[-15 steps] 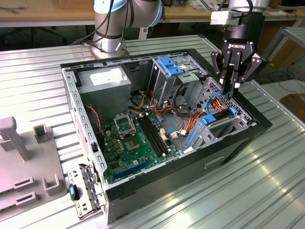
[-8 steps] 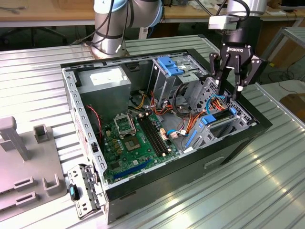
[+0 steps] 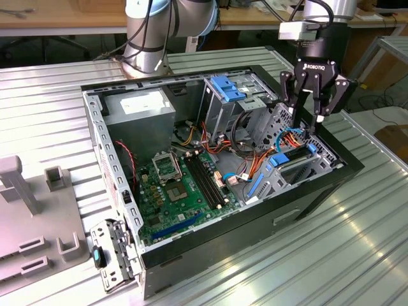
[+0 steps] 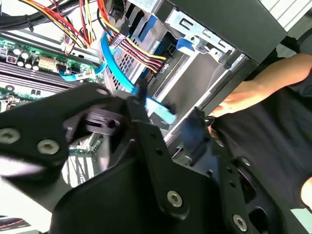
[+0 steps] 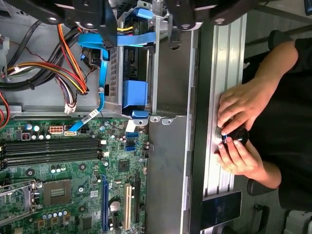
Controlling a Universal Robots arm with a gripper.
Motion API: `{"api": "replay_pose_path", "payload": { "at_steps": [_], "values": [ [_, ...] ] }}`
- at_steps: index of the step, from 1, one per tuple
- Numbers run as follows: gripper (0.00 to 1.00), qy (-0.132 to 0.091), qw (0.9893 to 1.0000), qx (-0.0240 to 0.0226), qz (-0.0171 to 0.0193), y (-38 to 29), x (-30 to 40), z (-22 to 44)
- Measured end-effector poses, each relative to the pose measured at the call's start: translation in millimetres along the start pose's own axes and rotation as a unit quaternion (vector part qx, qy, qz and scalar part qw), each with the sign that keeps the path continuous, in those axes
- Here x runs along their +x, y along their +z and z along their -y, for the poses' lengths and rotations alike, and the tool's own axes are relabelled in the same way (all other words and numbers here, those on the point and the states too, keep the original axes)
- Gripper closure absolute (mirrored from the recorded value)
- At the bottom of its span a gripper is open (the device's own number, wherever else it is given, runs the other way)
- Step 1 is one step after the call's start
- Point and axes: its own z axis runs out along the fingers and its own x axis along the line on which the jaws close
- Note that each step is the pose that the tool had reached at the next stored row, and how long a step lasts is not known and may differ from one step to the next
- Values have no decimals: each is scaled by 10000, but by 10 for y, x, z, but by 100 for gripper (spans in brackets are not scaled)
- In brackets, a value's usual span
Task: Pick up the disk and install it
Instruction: 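Insert the second disk wire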
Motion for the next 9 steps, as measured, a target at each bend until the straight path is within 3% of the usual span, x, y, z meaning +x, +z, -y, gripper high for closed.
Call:
{"api": "replay_pose_path", "payload": {
  "at_steps": [1,2,5,9],
  "values": [
    [51,0,10000,0,0,0,0,0],
    [63,0,10000,0,0,0,0,0],
    [82,0,10000,0,0,0,0,0],
    [84,0,10000,0,0,1,0,1]
  ]
}}
